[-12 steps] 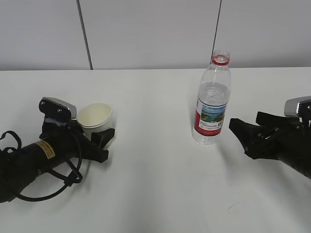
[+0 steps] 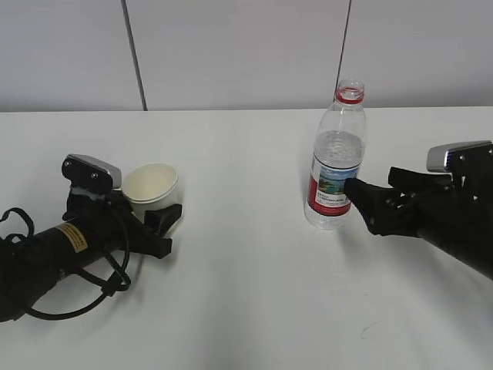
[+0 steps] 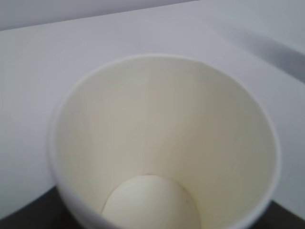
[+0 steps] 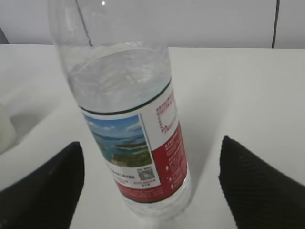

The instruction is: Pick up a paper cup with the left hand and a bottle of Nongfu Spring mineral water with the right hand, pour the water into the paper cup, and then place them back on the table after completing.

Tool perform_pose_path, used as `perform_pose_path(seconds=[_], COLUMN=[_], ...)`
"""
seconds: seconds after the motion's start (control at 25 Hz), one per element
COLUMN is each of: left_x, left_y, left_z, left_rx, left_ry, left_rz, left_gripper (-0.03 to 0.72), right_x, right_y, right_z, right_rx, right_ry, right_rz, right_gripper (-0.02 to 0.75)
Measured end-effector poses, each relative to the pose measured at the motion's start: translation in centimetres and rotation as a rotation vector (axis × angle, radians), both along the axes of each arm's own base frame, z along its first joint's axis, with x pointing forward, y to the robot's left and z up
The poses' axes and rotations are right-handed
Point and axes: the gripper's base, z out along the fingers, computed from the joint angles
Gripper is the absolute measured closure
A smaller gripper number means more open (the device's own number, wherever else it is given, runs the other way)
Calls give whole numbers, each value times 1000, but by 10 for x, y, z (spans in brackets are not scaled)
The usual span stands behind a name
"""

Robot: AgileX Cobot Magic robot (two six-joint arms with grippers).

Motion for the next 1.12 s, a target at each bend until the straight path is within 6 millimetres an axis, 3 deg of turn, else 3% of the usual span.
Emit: perform_pose_path(seconds=[0.24, 1.12], left_x=[0, 0], left_y=[0, 0], left_z=[0, 0], left_rx=[0, 0], left_ry=[-1, -1], left_rz=[-1, -1], left_gripper=[253, 253], right_x=[21, 63], right_y=[4, 20], right_z=[-2, -26], right_rx=[24, 48], right_ry=[-20, -18], right_rz=[23, 152], right_gripper=[76, 76])
